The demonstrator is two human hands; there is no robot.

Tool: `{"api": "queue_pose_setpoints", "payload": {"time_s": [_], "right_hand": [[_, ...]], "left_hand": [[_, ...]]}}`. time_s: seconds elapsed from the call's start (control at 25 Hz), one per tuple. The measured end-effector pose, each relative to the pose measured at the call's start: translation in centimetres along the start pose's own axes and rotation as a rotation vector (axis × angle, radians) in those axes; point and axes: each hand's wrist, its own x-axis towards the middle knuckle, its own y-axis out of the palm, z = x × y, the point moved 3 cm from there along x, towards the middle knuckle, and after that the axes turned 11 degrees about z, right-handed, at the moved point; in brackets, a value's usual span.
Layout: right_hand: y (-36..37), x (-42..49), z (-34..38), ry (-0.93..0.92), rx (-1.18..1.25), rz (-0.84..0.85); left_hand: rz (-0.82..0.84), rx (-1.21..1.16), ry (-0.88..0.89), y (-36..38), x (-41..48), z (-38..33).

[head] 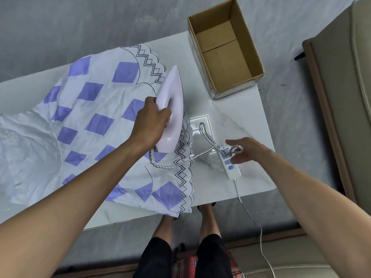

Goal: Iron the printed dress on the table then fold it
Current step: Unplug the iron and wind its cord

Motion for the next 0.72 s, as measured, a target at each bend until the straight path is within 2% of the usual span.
{"api": "queue_pose_setpoints", "payload": {"time_s": [0.08,0.2,0.36,0.56,0.72], "right_hand": [[1.5,-0.2,1.0,0.057,-0.115,0.104],[2.8,0.7,1.0,0.081,-0.259,0.103],[3.6,1.9,0.3,0.137,-0.186,0.103],[5.1,2.6,0.0,0.239,-0.147,0.189],[6.2,3.1,-0.3,0.220,-0.206,0.064]], "left_hand": [[0.010,0.032,0.015,0.0,-0.1,0.1],[0.029,0.046,0.010,0.1,0.3,0.7],[0.036,0.045,-0.023,-0.2,0.8,1.7],[0.024,0.017,-0.056,-1.2,1.5,3.0],[0.022,0.018,-0.056,-2.2,1.8,3.6]]}}
